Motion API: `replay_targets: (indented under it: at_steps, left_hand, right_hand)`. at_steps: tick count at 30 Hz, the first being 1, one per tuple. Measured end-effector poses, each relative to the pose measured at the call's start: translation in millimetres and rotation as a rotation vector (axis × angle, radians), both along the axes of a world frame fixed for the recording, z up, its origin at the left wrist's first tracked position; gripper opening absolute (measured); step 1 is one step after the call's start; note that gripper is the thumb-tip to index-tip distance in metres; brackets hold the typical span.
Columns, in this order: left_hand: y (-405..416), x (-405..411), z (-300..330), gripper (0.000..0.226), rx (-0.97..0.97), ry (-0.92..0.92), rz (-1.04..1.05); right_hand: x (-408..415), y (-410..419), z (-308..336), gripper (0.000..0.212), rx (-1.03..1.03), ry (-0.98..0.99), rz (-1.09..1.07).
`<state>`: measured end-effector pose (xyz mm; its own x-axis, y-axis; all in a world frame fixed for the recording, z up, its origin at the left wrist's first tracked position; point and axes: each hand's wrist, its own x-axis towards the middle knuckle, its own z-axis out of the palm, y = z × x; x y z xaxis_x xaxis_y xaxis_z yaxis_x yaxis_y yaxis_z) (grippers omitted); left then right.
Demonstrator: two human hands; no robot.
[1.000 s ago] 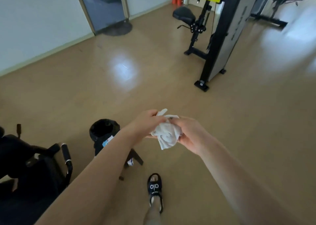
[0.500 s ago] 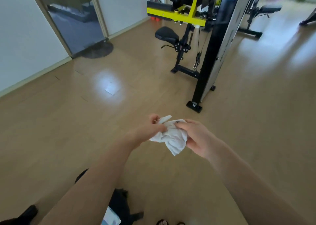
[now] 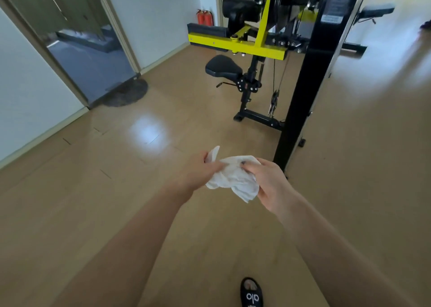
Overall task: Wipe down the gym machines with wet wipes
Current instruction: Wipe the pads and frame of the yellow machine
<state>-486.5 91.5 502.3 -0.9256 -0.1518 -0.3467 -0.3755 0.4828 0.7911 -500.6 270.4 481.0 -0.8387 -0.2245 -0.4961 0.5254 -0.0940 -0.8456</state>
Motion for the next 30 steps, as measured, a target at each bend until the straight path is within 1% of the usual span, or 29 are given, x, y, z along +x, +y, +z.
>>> replay_targets:
  at_steps: [3,10,13,15,16,18,19,20,22,24,25,26,30]
  left_hand:
    - [-27,-63,10,0.017,0.113,0.024,0.058]
    - [-115,-216,-4,0.02,0.161,0.028,0.163]
    - [-150,-287,-11,0.031,0.259,-0.028,0.161]
    - [-172,-332,-11,0.04,0.332,-0.079,0.109]
    - [-182,-353,-9,0.039,0.376,-0.094,0.053]
    - [-200,-395,-2,0.027,0.438,-0.102,-0.055]
    - [-206,-416,1,0.024,0.447,-0.114,-0.069]
    - [-211,-435,4,0.021,0.435,-0.125,-0.06]
    - [-218,-474,5,0.017,0.337,-0.109,-0.045]
    - [-223,-516,-1,0.022,0.242,-0.09,-0.032]
    - [-225,-539,-5,0.028,0.227,-0.096,-0.006]
    - [-226,-561,-8,0.029,0.219,-0.109,0.024]
    - [-232,-647,-15,0.026,0.254,-0.14,0.068]
  right_hand:
    - [-68,-23,9,0.021,-0.003,-0.017,-0.028]
    - [-220,-98,0,0.013,0.089,0.019,-0.092]
    - [-286,-138,-8,0.011,0.076,0.019,-0.148]
    - [-327,-164,-11,0.009,0.115,0.002,-0.198]
    - [-346,-177,-12,0.009,0.146,0.0,-0.216]
    - [-386,-200,-12,0.011,0.203,0.017,-0.253]
    - [-405,-210,-9,0.011,0.224,0.032,-0.264]
    - [-423,-220,-5,0.012,0.243,0.046,-0.265]
    - [-458,-239,0,0.015,0.265,0.069,-0.253]
    - [-493,-256,1,0.015,0.268,0.097,-0.248]
    - [-512,-265,1,0.015,0.259,0.113,-0.242]
    - [-529,-273,2,0.016,0.246,0.124,-0.237]
    - [-597,-297,-5,0.016,0.218,0.178,-0.213]
